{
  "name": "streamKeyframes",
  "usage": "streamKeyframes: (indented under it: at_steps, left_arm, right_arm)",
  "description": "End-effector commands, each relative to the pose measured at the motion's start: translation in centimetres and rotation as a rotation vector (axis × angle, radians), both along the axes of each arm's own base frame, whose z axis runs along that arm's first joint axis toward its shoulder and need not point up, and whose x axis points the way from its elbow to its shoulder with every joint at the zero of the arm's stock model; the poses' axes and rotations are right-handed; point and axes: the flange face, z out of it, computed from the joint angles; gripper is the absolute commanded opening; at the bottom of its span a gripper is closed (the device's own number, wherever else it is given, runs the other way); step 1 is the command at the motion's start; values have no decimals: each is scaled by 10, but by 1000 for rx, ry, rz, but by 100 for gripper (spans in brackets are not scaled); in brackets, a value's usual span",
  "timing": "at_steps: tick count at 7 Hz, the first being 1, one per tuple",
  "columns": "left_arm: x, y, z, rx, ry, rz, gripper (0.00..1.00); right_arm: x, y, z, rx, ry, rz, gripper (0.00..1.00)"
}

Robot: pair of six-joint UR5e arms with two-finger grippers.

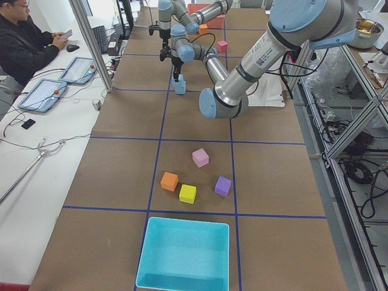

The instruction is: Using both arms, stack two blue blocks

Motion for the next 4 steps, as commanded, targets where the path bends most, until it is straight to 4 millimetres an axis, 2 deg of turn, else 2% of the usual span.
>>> streamKeyframes:
  at_steps: [1, 2, 4]
  left_arm:
    - [-6, -2, -5, 19, 5, -9, 97]
    - [-18, -10, -9, 38, 6, -25, 97]
    - [-48, -35, -11, 86, 2, -23, 98]
  right_arm:
    - [0, 0, -1, 1, -1, 0, 100]
    - [3, 2, -7, 11, -10, 0, 100]
    - [38, -11, -13, -5, -42, 22, 100]
